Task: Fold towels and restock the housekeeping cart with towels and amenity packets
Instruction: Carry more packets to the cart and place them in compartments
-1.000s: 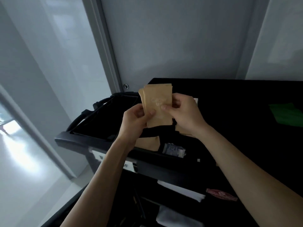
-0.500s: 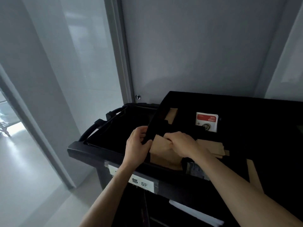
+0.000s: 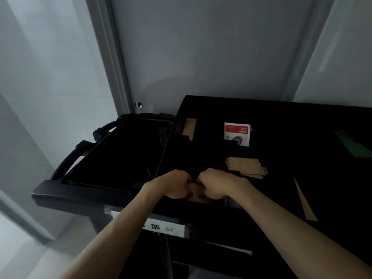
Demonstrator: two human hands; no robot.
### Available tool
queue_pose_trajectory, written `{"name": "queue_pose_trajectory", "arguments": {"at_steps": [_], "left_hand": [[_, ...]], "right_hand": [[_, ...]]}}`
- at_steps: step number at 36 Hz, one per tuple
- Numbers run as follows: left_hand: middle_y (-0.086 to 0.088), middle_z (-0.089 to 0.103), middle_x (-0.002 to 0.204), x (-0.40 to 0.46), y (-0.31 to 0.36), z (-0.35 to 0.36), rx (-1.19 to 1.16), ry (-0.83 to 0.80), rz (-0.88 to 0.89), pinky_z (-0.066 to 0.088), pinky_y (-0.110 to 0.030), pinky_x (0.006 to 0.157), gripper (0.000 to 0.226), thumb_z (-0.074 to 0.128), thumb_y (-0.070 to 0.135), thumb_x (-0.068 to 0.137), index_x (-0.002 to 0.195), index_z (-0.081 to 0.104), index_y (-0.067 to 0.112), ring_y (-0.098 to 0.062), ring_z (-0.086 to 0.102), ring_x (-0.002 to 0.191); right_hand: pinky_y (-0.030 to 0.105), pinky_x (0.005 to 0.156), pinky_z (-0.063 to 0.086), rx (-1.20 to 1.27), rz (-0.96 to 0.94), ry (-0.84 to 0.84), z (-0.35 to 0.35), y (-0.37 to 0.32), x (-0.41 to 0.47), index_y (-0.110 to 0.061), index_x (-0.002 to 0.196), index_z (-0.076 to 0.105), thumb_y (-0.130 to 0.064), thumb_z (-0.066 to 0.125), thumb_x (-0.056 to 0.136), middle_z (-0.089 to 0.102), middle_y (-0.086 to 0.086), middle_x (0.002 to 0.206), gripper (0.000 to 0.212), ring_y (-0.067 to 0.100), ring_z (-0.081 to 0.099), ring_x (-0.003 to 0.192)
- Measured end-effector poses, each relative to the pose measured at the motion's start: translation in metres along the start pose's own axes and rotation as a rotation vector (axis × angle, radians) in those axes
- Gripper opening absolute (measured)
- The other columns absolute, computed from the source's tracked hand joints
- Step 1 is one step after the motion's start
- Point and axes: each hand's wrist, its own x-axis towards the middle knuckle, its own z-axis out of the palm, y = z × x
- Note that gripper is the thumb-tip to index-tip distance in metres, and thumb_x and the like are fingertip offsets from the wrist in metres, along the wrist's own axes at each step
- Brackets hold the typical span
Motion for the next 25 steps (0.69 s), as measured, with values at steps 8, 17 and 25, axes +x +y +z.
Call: {"name": "queue_pose_trajectory", "arguments": {"at_steps": [8,17,25], "left_hand": [[-0.001,0.064,0.122,-0.003,0.002,-0.005,-0.016,-0.047,0.039,0.051,-0.039,0.095,0.04,0.055,0.015,0.092,0.131,0.061,0.023,-0.021,0.061,0.11],[-0.003,0.061,0.134,-0.003,0.006,-0.011,-0.044,0.014,0.079,0.047,-0.035,0.102,0.044,0.052,0.012,0.096,0.139,0.055,0.021,-0.022,0.056,0.123],[0.011,0.061,0.132,0.0,0.038,-0.018,-0.859,0.61,0.155,0.044,-0.018,0.102,0.044,0.05,0.038,0.102,0.143,0.052,0.022,-0.005,0.057,0.122]], "right_hand": [[0.028,0.04,0.027,-0.078,0.035,0.012,-0.008,0.0,-0.006,-0.013,0.061,0.044,0.002,0.051,0.084,0.048,0.006,0.064,0.029,0.021,0.042,0.05],[0.028,0.041,0.038,0.012,0.048,0.09,-0.007,0.003,-0.009,-0.011,0.072,0.058,-0.017,0.058,0.093,0.059,0.006,0.074,0.022,0.019,0.054,0.057],[0.011,0.095,0.042,0.841,0.097,0.866,-0.013,0.022,-0.017,-0.02,0.137,0.056,-0.05,0.047,0.1,0.062,-0.006,0.131,0.049,0.002,0.056,0.116]]}}
